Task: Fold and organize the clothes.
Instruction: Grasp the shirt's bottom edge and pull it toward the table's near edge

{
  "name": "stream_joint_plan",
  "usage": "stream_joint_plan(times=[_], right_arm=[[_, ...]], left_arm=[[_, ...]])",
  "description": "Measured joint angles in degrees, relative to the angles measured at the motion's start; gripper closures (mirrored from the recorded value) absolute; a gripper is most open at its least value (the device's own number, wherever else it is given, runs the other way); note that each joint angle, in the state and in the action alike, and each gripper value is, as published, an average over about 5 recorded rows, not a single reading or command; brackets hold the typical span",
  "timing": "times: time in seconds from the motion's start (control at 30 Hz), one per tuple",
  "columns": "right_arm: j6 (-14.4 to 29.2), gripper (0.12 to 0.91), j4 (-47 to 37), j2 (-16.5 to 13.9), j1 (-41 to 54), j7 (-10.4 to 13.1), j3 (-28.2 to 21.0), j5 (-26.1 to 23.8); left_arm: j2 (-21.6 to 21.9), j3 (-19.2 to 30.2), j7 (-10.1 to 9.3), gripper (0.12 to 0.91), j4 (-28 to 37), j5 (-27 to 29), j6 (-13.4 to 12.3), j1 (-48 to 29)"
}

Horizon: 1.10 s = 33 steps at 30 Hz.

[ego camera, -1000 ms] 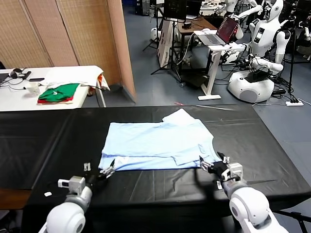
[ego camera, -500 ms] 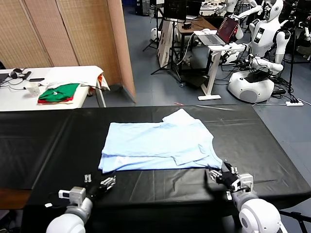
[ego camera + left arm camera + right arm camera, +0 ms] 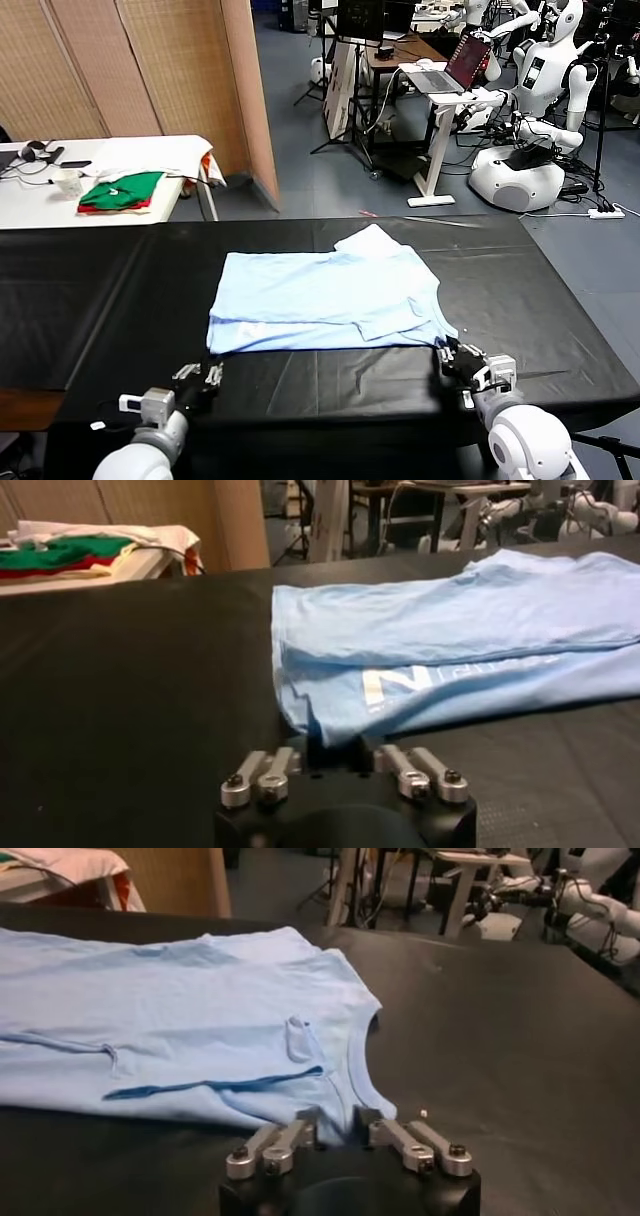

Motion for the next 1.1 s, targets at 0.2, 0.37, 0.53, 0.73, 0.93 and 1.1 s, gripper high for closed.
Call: stream_joint_plan(times=[0.2, 0.37, 0.53, 0.73, 0.93, 1.1], right_arm=[[-1.1, 0.883, 1.4, -1.0, -0.8, 0.5, 0.1, 0.7], [-2.0, 0.883, 2.2, -1.6, -1.8, 0.8, 0.5, 1.2], [-4.5, 0.883, 3.7, -2.9, -3.5, 1.7, 1.8, 4.1], [-5.0, 0.883, 6.4, -5.3, -6.3, 2.4, 3.4, 6.3], [-5.0, 0.883, 8.9, -6.3, -9.0, 3.2, 4.1, 6.7], [-5.0, 0.883, 10.6, -6.1, -10.7, 3.9, 4.0, 6.9]], left_arm=[[1.4, -1.4, -0.31, 0.885, -1.2, -0.1, -0.1, 1.4], [2.2, -2.8, -0.68, 0.885, -1.8, 0.2, -0.4, 2.7], [2.1, -4.1, -1.01, 0.885, -2.9, 0.6, -0.3, 4.5], [1.0, -5.1, -2.00, 0.885, -5.4, 1.9, -0.2, 9.2], [-0.1, -6.4, -2.85, 0.885, -8.2, 2.8, 0.6, 14.3], [-0.2, -7.7, -3.05, 0.885, -10.4, 3.2, 0.8, 17.8]])
